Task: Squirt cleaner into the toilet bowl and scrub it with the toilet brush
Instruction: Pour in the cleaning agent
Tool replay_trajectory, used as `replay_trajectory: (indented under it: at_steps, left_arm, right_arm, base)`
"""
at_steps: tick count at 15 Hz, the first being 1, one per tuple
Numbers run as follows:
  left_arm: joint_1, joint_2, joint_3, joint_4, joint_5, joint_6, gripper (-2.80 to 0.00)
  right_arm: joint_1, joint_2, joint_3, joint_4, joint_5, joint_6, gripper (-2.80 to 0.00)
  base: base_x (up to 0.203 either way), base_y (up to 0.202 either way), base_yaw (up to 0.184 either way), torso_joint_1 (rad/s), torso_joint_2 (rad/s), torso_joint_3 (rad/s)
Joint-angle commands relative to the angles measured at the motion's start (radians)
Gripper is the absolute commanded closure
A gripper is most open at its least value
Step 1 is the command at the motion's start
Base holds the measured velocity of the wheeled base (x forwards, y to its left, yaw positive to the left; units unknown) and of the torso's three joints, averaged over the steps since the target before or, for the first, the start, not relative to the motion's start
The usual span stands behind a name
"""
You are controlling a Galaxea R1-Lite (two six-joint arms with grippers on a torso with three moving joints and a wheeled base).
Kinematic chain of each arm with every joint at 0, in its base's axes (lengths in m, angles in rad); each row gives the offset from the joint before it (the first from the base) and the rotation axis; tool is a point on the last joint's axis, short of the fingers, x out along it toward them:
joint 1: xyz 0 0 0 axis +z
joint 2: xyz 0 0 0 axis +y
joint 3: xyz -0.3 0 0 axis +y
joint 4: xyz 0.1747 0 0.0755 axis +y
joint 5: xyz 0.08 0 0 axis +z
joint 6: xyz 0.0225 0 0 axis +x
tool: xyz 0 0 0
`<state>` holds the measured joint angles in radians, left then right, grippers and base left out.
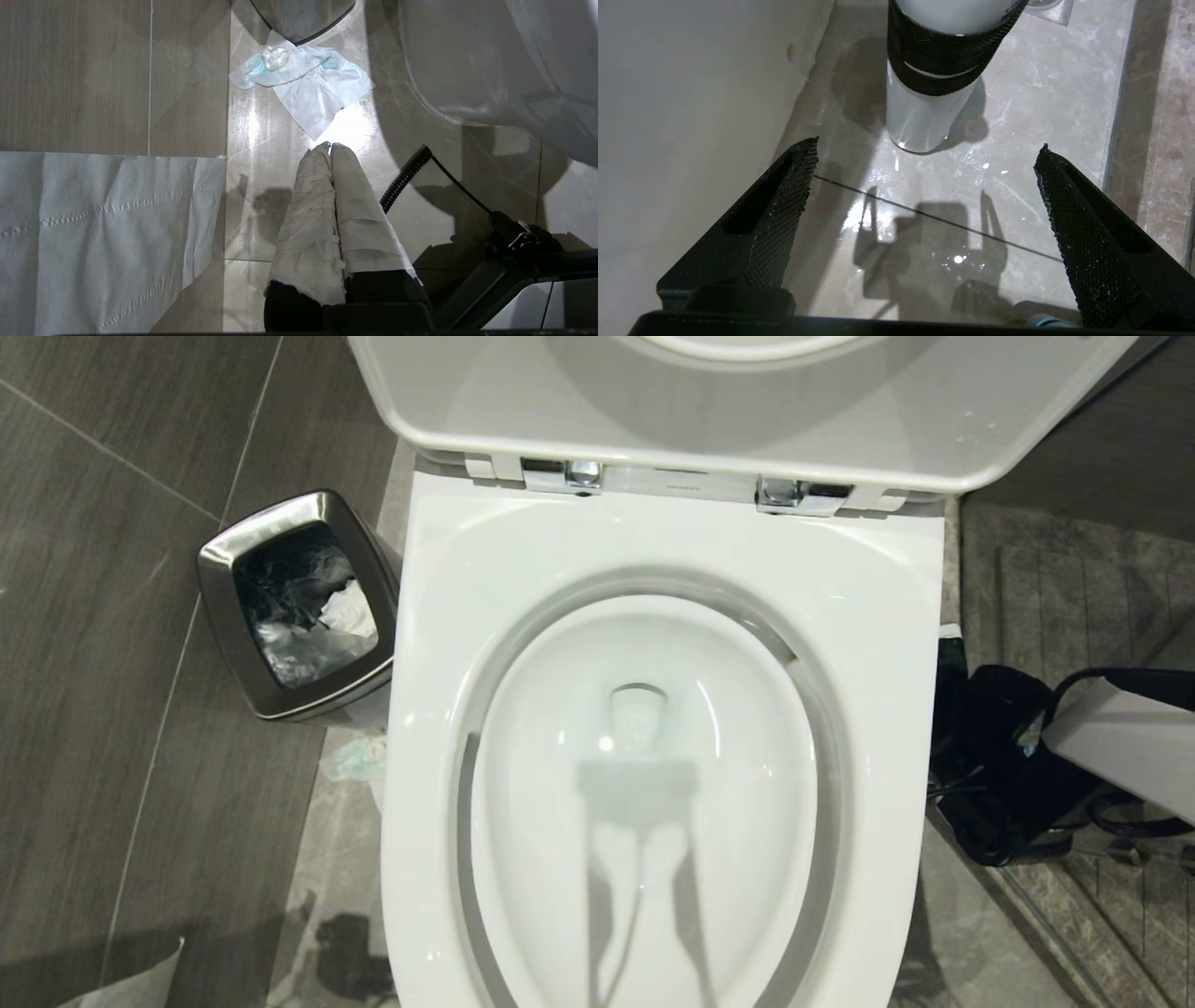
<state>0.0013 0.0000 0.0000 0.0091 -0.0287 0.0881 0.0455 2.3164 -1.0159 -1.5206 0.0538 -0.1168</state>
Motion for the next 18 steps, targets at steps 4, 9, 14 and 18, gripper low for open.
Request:
replay_trajectory:
  at_steps: [4, 9, 14, 18]
  left_arm:
    - [0.0, 0.002, 0.001, 0.0, 0.0, 0.001, 0.0]
    - [0.0, 0.001, 0.002, 0.0, 0.0, 0.001, 0.0]
    - [0.0, 0.002, 0.002, 0.0, 0.0, 0.001, 0.0]
    - [0.0, 0.002, 0.002, 0.0, 0.0, 0.001, 0.0]
  right_arm:
    - [-0.001, 0.046, -0.111, -0.009, 0.0, -0.031, -2.8]
    - [0.001, 0.075, -0.183, -0.009, 0.0, -0.037, -2.8]
    - [0.002, 0.116, -0.247, -0.009, 0.0, -0.057, -2.8]
    - [0.0, 0.149, -0.319, -0.009, 0.0, -0.067, -2.8]
  base:
    - [0.0, 0.0, 0.0, 0.0, 0.0, 0.0]
    - [0.0, 0.0, 0.0, 0.001, 0.02, 0.001]
    - [0.0, 0.0, 0.0, 0.0, 0.0, 0.0]
    - [0.0, 0.0, 0.0, 0.0, 0.0, 0.0]
